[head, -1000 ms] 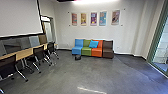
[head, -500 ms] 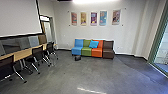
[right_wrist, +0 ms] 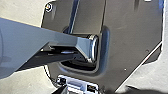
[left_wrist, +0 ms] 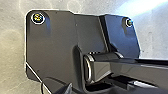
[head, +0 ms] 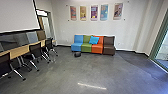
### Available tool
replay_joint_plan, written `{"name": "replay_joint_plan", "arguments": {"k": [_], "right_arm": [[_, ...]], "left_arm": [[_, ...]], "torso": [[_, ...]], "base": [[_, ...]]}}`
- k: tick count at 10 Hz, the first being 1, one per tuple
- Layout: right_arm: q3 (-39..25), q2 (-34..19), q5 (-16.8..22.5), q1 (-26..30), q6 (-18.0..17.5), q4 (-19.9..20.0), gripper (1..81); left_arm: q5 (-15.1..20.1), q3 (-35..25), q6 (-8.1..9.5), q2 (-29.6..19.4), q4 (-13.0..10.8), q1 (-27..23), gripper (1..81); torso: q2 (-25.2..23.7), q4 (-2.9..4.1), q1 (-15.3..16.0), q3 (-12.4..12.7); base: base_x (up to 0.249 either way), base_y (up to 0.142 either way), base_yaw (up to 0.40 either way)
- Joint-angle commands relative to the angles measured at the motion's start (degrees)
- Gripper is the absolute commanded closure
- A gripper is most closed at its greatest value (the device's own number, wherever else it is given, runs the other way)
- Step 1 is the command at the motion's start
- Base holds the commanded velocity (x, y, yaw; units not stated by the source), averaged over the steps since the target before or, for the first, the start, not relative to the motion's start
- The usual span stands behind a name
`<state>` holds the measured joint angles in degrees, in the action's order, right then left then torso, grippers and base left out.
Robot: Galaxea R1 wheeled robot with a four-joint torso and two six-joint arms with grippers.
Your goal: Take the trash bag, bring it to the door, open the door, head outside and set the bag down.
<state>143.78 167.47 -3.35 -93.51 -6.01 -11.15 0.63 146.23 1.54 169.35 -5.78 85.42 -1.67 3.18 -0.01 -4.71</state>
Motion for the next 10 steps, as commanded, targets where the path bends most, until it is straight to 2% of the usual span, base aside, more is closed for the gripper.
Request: {"name": "replay_joint_plan", "arguments": {"k": [1, 2, 4, 10], "right_arm": [[-0.3, -0.4, 3.1, 2.1, 0.3, -0.7, 1.0], [-0.2, -0.6, 3.1, 2.1, 0.3, -0.7, 1.0], [0.5, -0.4, 3.1, 2.1, 0.2, -1.4, 1.0], [1.7, -0.5, 3.5, 1.9, 0.0, -0.9, 1.0]], "left_arm": [[3.1, -0.6, -0.31, 0.0, -0.4, -3.3, 1.0], [3.1, -0.5, -0.31, 0.0, -0.4, -3.3, 1.0], [3.1, -0.4, -0.31, 0.0, -0.1, -3.4, 1.0], [3.1, -0.3, -0.31, 0.6, 0.2, -4.0, 1.0]], "torso": [[0.0, 0.00, 0.0, 0.1], [0.0, 0.00, 0.0, -1.2], [0.0, 0.00, 0.1, -2.0], [0.1, 0.00, 0.1, -1.9]], "base": [[0.147, 0.000, 0.000], [0.150, 0.000, 0.000], [0.149, 0.000, 0.000], [0.160, 0.000, 0.000]]}}
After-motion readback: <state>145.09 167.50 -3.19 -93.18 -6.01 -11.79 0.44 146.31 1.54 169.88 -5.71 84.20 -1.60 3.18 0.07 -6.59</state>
